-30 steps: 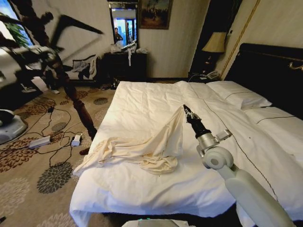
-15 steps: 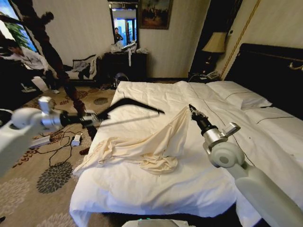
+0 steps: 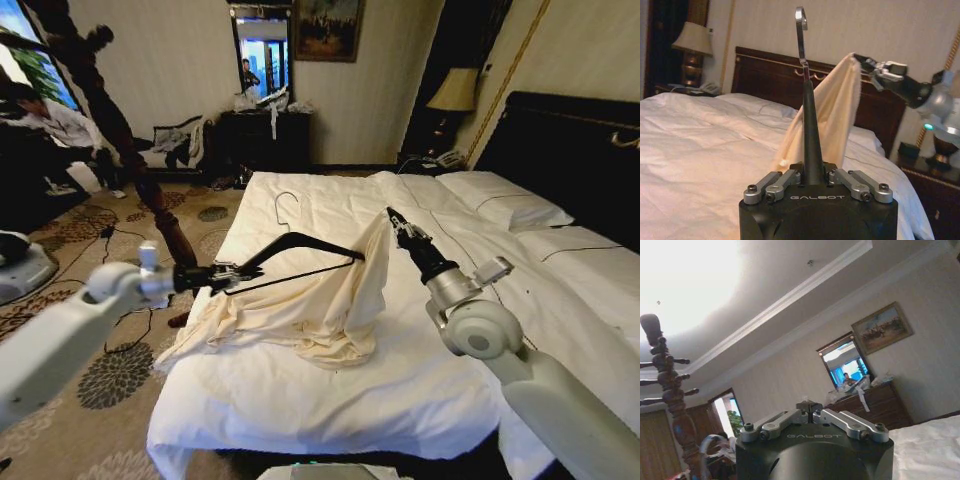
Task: Pick up the clothes from the bed and hang them on the clothes hanger.
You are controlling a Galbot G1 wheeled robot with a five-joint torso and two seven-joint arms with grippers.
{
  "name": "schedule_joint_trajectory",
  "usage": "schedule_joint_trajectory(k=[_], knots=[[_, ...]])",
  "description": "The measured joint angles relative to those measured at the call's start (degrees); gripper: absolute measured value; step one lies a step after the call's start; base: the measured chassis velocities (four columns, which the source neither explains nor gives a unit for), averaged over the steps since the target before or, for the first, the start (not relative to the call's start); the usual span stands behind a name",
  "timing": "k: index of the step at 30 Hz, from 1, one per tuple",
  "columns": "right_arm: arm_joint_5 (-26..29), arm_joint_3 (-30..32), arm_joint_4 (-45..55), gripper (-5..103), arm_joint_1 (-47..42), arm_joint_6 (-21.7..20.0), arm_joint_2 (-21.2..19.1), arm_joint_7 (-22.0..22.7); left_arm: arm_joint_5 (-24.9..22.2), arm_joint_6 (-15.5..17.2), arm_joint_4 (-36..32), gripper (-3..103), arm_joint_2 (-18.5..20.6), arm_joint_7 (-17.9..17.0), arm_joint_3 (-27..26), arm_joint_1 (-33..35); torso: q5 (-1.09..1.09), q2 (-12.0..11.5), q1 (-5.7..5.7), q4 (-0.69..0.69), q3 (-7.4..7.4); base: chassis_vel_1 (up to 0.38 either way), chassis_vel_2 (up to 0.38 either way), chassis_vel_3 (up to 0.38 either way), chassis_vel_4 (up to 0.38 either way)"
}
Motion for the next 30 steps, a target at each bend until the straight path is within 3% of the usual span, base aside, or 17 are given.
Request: schedule_joint_trajectory(k=[4, 14, 17, 22, 27, 30], knots=[[-0.7, -0.2, -0.3, 0, -0.3, 0.9, 0.2, -1.1, 0.5, -0.5, -1.0, 18, -0.8, -1.1, -0.4, 2.2, 0.0, 0.0, 0.0, 0.02, 0.0, 0.0, 0.0, 0.0, 0.0], [-0.4, -0.7, -2.1, 0, 1.4, 2.4, 0.3, -2.5, 2.9, -0.8, -6.5, 18, 1.6, 1.5, -2.9, 9.4, 0.01, 0.0, 0.0, 0.04, 0.0, 0.0, 0.0, 0.0, 0.0], [0.4, -0.5, -1.6, 0, 1.4, 4.1, -0.4, -5.1, 6.4, -0.8, -6.0, 18, -2.1, -1.3, -1.5, 12.3, 0.0, 0.0, 0.0, 0.02, 0.0, 0.0, 0.0, 0.0, 0.0], [1.3, -0.4, -0.7, 0, 0.9, 5.1, -1.0, -6.9, 6.7, -0.8, -4.4, 18, -5.0, -4.1, -0.7, 12.2, 0.0, 0.0, 0.0, 0.02, 0.0, 0.0, 0.0, 0.0, 0.0], [0.8, -2.2, -1.2, 0, 0.5, 6.8, -2.4, -11.6, 5.9, -1.1, -2.8, 18, -8.4, -7.3, 1.1, 10.9, 0.01, 0.0, -0.01, 0.02, 0.0, 0.0, 0.0, 0.0, 0.0], [0.8, -3.1, -1.9, 0, 0.4, 7.2, -2.9, -12.7, 6.8, -2.2, 0.4, 18, -13.3, -12.0, 1.5, 8.6, 0.02, 0.0, -0.01, 0.03, 0.0, 0.0, 0.0, 0.0, 0.0]])
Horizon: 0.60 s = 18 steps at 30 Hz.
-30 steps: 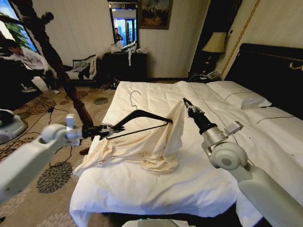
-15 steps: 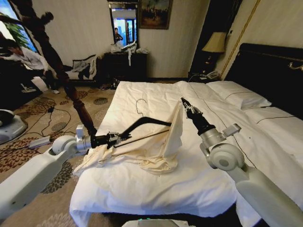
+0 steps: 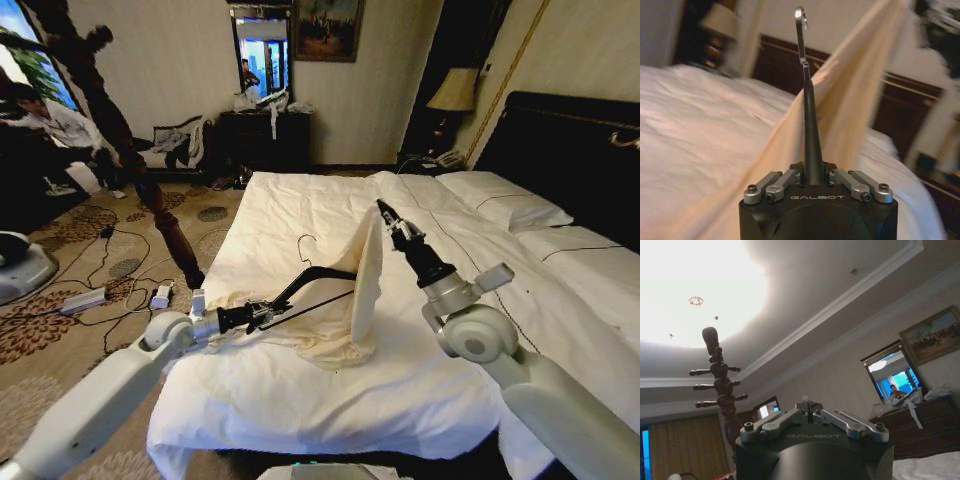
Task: Pick up the clothes from the bed and hang them on the clothes hanger.
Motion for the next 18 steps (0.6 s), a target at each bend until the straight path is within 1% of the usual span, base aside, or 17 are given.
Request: schedule_joint_trajectory(k=[1, 3, 4, 5, 8, 11, 14, 16, 17, 18], knots=[[0.0, 0.0, 0.0, 0, 0.0, 0.0, 0.0, 0.0, 0.0, 0.0, 0.0, 18, 0.0, 0.0, 0.0, 0.0, 0.0, 0.0, 0.0, 0.0, 0.0, 0.0, 0.0, 0.0, 0.0], [0.0, 0.0, -0.5, 0, -0.5, 0.1, -0.3, -0.2, 1.1, -0.6, 2.7, 18, -3.7, -2.9, -0.6, -2.1, -0.03, 0.0, 0.01, -0.03, 0.01, 0.0, 0.0, 0.0, 0.0], [0.0, 0.0, -0.5, 0, -0.5, 0.1, -0.3, -0.2, 1.1, -0.6, 2.7, 18, -3.7, -2.9, -0.6, -2.1, -0.03, 0.0, 0.01, -0.03, 0.01, 0.0, 0.0, 0.0, 0.0], [0.0, 0.0, -0.8, 0, -0.7, 0.2, -0.5, -0.3, 1.9, -0.8, 3.7, 18, -5.0, -3.8, -1.2, -3.1, -0.01, 0.0, 0.01, -0.04, 0.0, 0.0, 0.0, 0.0, 0.0], [-0.1, -0.2, -1.8, 0, -0.5, 0.4, -0.4, -0.7, 3.8, -0.9, 4.0, 18, -6.1, -3.9, -1.6, -3.9, 0.0, 0.0, 0.0, -0.02, 0.0, 0.0, 0.0, 0.0, 0.0], [-0.3, -0.7, -2.5, 0, 0.1, 0.4, 0.0, -1.0, 5.2, -0.9, 3.2, 18, -6.3, -3.7, -0.9, -3.4, 0.01, 0.0, 0.0, 0.01, 0.0, 0.0, 0.0, 0.0, 0.0], [-0.5, -1.1, -3.3, 0, 0.7, 0.4, 0.4, -1.2, 6.5, -0.9, 2.5, 18, -7.3, -3.8, -0.2, -2.4, 0.0, 0.0, 0.0, 0.01, 0.0, 0.0, 0.0, 0.0, 0.0], [-0.6, -1.3, -3.6, 0, 1.0, 0.4, 0.4, -1.3, 8.2, -0.9, 2.2, 18, -9.1, -5.0, 0.3, -1.5, -0.01, 0.0, 0.0, -0.01, 0.0, 0.0, 0.0, 0.0, 0.0], [-0.6, -1.3, -3.6, 0, 1.0, 0.4, 0.4, -1.3, 8.2, -0.9, 2.2, 18, -9.1, -5.0, 0.3, -1.5, -0.01, 0.0, 0.0, -0.01, 0.0, 0.0, 0.0, 0.0, 0.0], [-0.6, -1.3, -3.6, 0, 1.1, 0.4, 0.3, -1.3, 8.7, -0.9, 2.2, 18, -10.0, -5.9, 0.3, -1.3, -0.01, 0.0, 0.01, -0.02, 0.0, 0.0, 0.0, 0.0, 0.0]])
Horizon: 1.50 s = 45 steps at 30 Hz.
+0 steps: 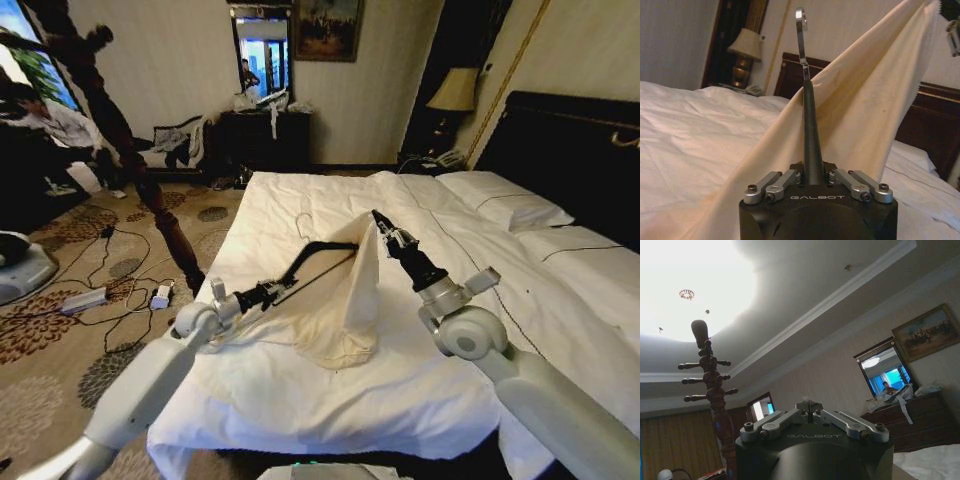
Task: Pick up the clothes from the bed and hang them on the clothes hanger.
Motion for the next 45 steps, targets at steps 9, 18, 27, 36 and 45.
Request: schedule_joint_trajectory(k=[9, 18, 27, 36, 45], knots=[[-0.6, 0.3, -0.7, 0, 0.4, 0.0, 0.1, 0.0, 0.9, 1.2, -4.5, 18, 0.4, 0.3, 2.6, 3.7, 0.02, 0.0, -0.01, 0.02, 0.0, 0.0, 0.0, 0.0, 0.0], [-1.2, 0.4, 0.7, 0, -1.3, -0.6, -0.6, 0.3, 1.9, 0.7, -2.0, 18, -6.5, -3.8, 6.7, 2.3, 0.0, 0.0, 0.0, 0.01, 0.0, 0.0, 0.0, 0.0, 0.0], [-5.9, -2.1, 1.1, 0, -5.0, -1.3, -0.3, 0.2, 0.0, 0.4, 0.6, 18, -12.4, -6.2, 6.9, -2.4, 0.0, 0.0, 0.0, 0.0, 0.0, 0.0, 0.0, 0.0, 0.0], [-9.1, -5.1, 2.1, 0, -7.5, -1.3, 0.2, -6.3, -4.1, -0.8, -1.0, 18, -10.7, -8.7, 7.2, -5.6, 0.0, 0.0, 0.0, 0.02, 0.0, 0.0, 0.0, 0.0, 0.0], [-11.7, -7.9, 1.8, 1, -8.0, -1.8, 0.6, -10.6, -5.6, -1.0, -1.2, 18, -11.0, -8.8, 8.1, -8.9, 0.0, 0.0, -0.01, 0.01, 0.0, 0.0, 0.0, 0.0, 0.0]])
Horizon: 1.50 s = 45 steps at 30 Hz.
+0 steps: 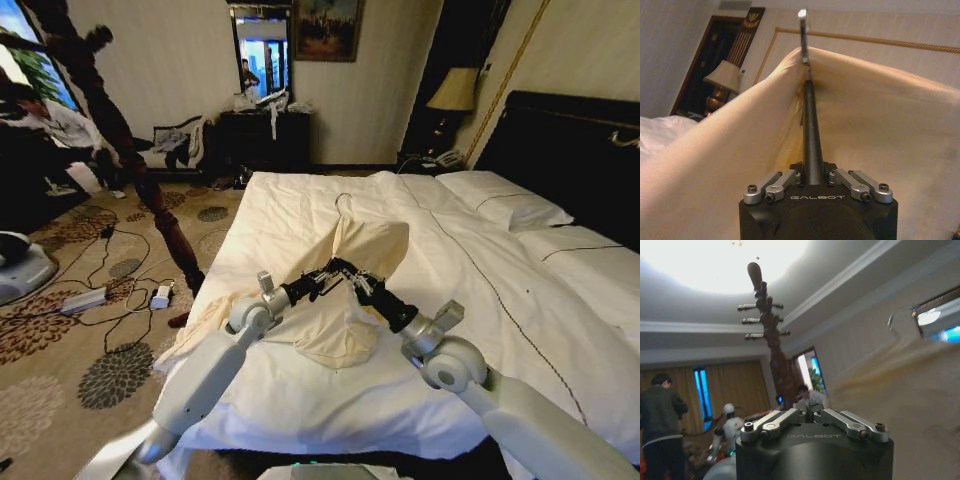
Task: Pick up the clothes from the bed and hang them on the clothes hanger.
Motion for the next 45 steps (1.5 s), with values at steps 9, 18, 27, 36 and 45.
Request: schedule_joint_trajectory(k=[9, 18, 27, 36, 45], knots=[[-1.0, 3.2, -0.5, 39, -5.3, -1.3, -2.2, -8.4, -2.8, -0.1, 0.8, 18, 4.2, 1.9, -1.2, -3.3, -0.01, 0.0, 0.0, -0.01, 0.0, 0.0, 0.0, 0.0, 0.0], [3.2, 9.8, 0.3, 66, -1.6, 0.0, -4.1, -5.3, -4.2, -0.6, 6.8, 18, 15.0, 23.7, -3.5, -8.8, -0.02, 0.0, 0.01, 0.01, 0.0, 0.0, 0.0, 0.0, 0.0], [11.5, 18.4, 0.0, 97, -2.0, -0.6, -10.9, -6.5, -3.5, 0.5, 11.5, 18, 24.3, 43.2, -5.1, -11.4, -0.01, 0.0, 0.0, 0.0, 0.0, 0.0, 0.0, 0.0, 0.0], [15.5, 20.1, -1.4, 100, -1.7, -1.9, -21.6, -10.0, -1.9, 1.5, 11.0, 18, 25.4, 54.0, -8.5, -8.1, 0.01, 0.0, 0.0, -0.01, 0.0, 0.0, 0.0, 0.0, 0.0], [15.5, 17.9, -7.1, 100, 1.0, -4.5, -28.2, -23.7, 1.7, 1.1, 9.2, 18, 27.5, 59.4, -8.7, -6.6, 0.01, 0.0, 0.0, -0.01, 0.0, 0.0, 0.0, 0.0, 0.0]])
